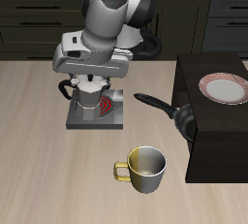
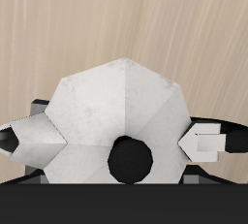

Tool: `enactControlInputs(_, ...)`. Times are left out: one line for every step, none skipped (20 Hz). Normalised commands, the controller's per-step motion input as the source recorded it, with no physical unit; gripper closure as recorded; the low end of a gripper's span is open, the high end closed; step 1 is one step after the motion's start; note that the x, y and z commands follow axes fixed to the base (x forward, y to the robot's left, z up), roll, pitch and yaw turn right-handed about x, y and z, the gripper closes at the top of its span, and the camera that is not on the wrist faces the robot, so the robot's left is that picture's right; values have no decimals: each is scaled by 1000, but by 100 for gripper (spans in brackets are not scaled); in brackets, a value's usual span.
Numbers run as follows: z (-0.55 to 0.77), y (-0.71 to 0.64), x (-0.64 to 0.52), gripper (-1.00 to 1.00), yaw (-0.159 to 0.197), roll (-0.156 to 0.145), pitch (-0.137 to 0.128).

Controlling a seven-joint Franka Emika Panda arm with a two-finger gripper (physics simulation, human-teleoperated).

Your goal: Place the frying pan on the top layer of the shelf and place the moka pot on the stove

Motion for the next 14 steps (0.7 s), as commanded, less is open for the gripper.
enactControlInputs(-55,40,-167,100,118,-34,-49)
enactControlInputs(15,133,-204,100,-44,85,0)
enactControlInputs(-29,164,-355,100,-68,-23,-40)
enactControlInputs(3,-32,42,100,0,0,0)
enactControlInputs(-92,344,-410,100,42,109,-20)
enactControlInputs(-16,85,-178,100,43,35,-39)
enactControlInputs(74,63,-210,100,85,-21,-99)
enactControlInputs(16,80,-167,100,-54,45,26)
enactControlInputs(35,142,-234,100,47,39,-33)
enactControlInputs(11,15,-15,100,15,-14,-32)
enactControlInputs(-22,249,-363,100,20,67,-39)
enactControlInputs(-61,100,-202,100,-20,-11,12)
enactControlInputs(-93,237,-289,100,68,80,-76)
enactControlInputs(-89,114,-134,100,-37,-2,36)
